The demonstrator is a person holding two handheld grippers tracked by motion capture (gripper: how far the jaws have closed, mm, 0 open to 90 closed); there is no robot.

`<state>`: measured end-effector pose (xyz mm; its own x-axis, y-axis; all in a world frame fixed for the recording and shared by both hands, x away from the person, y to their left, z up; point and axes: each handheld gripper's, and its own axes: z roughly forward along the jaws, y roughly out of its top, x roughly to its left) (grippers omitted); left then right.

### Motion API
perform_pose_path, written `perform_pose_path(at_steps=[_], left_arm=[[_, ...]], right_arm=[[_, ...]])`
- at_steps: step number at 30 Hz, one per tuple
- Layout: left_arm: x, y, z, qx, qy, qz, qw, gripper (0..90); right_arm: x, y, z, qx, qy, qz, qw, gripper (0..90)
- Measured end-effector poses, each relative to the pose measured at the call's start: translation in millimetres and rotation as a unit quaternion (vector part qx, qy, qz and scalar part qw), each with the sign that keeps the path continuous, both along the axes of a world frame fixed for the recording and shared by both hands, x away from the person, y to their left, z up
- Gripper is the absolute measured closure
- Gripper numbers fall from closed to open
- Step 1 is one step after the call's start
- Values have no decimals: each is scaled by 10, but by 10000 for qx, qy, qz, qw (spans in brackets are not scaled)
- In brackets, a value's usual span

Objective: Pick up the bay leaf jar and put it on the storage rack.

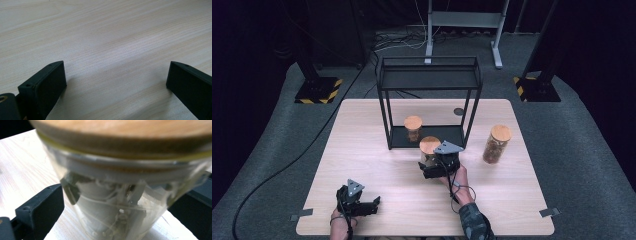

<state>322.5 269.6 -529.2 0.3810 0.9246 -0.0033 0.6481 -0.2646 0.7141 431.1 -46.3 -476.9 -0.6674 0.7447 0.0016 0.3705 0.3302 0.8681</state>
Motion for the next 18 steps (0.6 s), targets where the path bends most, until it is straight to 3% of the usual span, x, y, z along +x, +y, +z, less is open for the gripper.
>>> perform_pose_path(at_steps=[10, 18], left_arm=[[0, 0, 0, 3, 0, -3, 10000, 21], [0, 1, 0, 2, 0, -6, 10000, 21]], right_arm=[[-9, 0, 41, 170, -196, -51, 9997, 21], [-5, -11, 49, 322, -296, -59, 9990, 150]])
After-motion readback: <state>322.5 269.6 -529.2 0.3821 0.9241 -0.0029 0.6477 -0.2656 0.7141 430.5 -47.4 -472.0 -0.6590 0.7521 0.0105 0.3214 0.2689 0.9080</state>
